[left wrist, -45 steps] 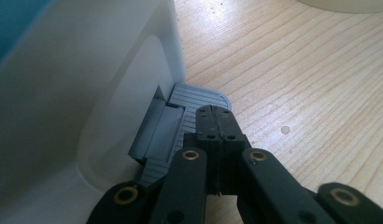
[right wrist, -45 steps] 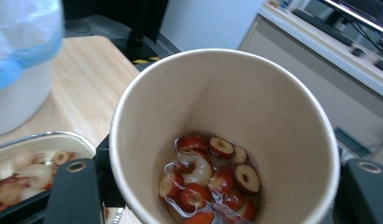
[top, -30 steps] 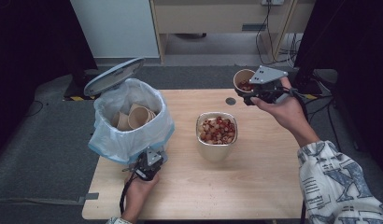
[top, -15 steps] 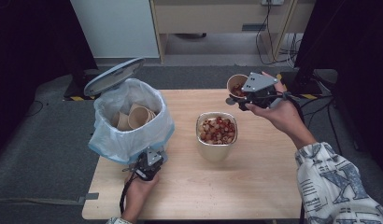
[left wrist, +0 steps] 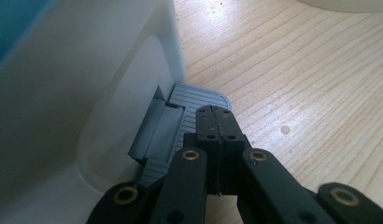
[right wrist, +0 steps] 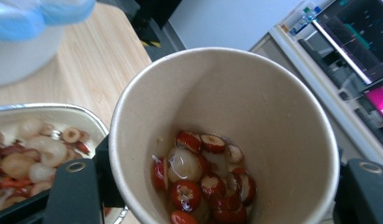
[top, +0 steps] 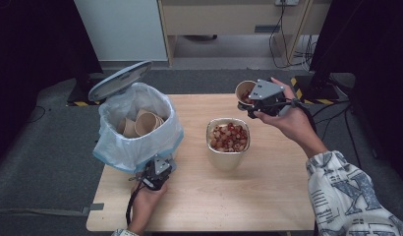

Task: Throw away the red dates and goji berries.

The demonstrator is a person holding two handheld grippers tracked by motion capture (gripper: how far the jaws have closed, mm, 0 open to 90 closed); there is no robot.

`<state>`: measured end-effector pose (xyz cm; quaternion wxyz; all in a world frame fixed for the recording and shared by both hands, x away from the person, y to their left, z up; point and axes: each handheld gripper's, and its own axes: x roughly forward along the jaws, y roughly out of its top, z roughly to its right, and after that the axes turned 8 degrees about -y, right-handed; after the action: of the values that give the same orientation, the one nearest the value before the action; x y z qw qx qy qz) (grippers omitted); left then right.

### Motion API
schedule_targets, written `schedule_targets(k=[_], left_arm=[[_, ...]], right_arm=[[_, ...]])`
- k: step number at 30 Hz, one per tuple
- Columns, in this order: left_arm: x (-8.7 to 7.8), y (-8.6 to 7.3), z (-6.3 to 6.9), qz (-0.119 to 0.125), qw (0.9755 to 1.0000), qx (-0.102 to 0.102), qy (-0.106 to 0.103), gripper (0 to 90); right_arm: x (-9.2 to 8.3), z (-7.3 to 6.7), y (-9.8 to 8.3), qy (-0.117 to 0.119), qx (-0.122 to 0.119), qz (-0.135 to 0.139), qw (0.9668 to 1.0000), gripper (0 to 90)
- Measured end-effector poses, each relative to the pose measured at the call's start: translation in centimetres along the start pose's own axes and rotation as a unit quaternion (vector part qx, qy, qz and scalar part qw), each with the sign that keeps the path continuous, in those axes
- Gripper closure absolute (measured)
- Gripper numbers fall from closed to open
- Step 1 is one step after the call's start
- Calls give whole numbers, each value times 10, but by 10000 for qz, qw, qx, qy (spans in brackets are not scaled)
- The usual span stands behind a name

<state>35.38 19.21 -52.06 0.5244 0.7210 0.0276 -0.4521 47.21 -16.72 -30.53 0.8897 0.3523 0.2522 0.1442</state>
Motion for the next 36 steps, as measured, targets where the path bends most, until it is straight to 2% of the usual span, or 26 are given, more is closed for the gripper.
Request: schedule_targets(k=[1, 2, 10, 25, 30, 36], left_arm=[[0, 0, 0, 0, 10000, 0, 0, 894], [0, 0, 0, -1, 10000, 2, 2, 894], [0, 0, 0, 0, 10000, -2, 0, 894], [0, 0, 0, -1, 10000, 11, -3, 894], [0, 0, 0, -3, 10000, 12, 0, 894], [0, 0, 0, 0, 10000, 10, -6, 894]], right_arm=[[0, 0, 0, 0, 0, 0, 10000, 304], [1, -1, 2, -105, -155, -39, 9998, 305], [0, -5, 5, -389, -737, -162, 9964, 306], [-3, -5, 11, -433, -898, -200, 9948, 306], [-2, -5, 12, -400, -851, -178, 9954, 306], [-1, -8, 15, -394, -1059, -190, 9934, 306]])
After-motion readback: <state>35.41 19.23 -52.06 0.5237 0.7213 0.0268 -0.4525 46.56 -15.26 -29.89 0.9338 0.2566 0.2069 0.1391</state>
